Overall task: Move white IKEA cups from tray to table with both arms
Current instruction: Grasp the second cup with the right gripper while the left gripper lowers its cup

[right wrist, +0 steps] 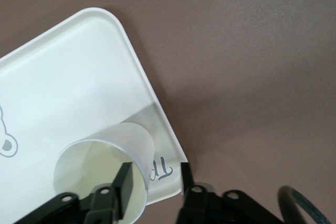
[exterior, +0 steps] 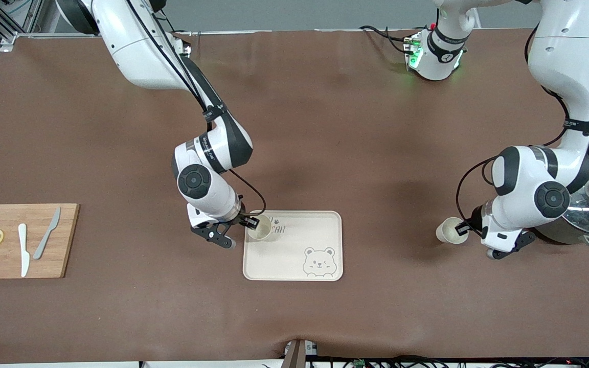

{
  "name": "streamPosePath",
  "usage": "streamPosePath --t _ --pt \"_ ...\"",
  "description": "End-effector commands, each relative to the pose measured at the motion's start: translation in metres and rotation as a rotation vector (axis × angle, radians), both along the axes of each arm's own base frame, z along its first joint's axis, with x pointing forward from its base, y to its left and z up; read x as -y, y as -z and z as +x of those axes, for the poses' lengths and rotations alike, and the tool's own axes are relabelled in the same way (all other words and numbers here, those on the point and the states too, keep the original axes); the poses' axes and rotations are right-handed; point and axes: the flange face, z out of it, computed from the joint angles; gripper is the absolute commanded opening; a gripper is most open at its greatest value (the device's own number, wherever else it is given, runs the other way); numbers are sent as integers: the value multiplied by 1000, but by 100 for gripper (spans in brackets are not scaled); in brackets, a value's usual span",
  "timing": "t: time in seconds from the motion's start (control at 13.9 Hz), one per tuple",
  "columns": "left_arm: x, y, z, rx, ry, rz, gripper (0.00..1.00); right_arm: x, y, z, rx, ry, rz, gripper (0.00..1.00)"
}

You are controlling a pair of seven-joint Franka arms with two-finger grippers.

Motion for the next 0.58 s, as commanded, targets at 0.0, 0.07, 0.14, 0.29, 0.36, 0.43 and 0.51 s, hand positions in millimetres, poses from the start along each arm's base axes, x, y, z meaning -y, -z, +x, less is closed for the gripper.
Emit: streamPosePath --t 0.0,0.07,0.14,0.29,0.36,0.43,0.51 --pt "2 -3 -11 -4 22 13 0 -8 -2 1 -2 22 15 0" --pt "1 -3 -16 -10 22 14 0 -9 -2 0 0 21 16 0" --pt "1 -4 -19 -13 23 15 0 -9 -2 0 0 19 14 0" --pt "1 -2 -24 -23 24 17 0 -10 -6 1 1 14 15 0" --pt "2 0 -26 -27 23 18 0 -12 -19 5 15 17 31 0" --pt "2 -1 -27 -27 21 17 8 -12 -30 7 -3 23 44 0" --pt "3 -2 -27 -26 14 16 32 -11 -48 9 -56 40 71 0"
